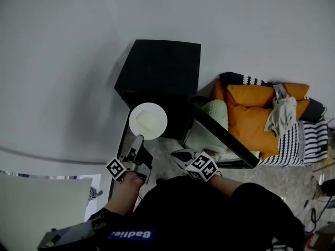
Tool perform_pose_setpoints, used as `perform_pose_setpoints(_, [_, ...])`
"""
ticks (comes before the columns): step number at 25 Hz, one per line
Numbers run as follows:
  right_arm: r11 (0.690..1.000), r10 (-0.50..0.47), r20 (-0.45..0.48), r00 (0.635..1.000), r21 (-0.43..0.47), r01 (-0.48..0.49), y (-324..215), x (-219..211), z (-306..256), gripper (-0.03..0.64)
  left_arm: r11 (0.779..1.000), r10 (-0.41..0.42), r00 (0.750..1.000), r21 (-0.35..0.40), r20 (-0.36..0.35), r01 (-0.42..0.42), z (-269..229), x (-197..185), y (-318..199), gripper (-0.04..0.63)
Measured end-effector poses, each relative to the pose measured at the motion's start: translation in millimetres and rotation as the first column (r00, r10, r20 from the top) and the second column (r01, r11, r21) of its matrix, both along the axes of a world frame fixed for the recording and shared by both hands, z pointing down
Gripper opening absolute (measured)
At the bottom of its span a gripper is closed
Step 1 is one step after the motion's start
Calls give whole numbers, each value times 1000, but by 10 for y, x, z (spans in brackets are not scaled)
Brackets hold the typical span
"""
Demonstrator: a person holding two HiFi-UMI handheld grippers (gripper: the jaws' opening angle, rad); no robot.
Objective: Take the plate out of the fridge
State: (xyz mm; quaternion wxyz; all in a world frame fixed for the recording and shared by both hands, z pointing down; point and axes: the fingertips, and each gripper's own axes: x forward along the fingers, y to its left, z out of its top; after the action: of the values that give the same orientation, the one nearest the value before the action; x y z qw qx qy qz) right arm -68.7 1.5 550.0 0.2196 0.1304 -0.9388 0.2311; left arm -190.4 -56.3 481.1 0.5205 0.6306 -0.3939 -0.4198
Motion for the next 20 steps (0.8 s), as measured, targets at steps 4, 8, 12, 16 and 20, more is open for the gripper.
perform_pose_setpoints(4, [1000,5,7,1000,4,-5,-19,18,-5,11,1000,-8,1000,14,-12,8,-134,25,-73,15])
perform_pose_setpoints(8, [1000,-1,3,1000,-6,1,-15,39,-1,11,1000,-10,1000,21,-4,10,-205,7,-186,14])
perform_pose_setpoints(12, [1000,0,-1,1000,-8,0,-11,74,5,11,999,-19,1000,28,-4,20,-275,-13,-332,15])
perform_pose_setpoints(16, [1000,6,-1,1000,-13,-6,-14,116,35,11,998,-44,999,42,-8,44,-327,-49,-476,15])
perform_pose_setpoints(20, [1000,19,1,1000,-14,-19,-57,153,46,11,997,-67,998,46,-7,67,-359,-105,-635,15])
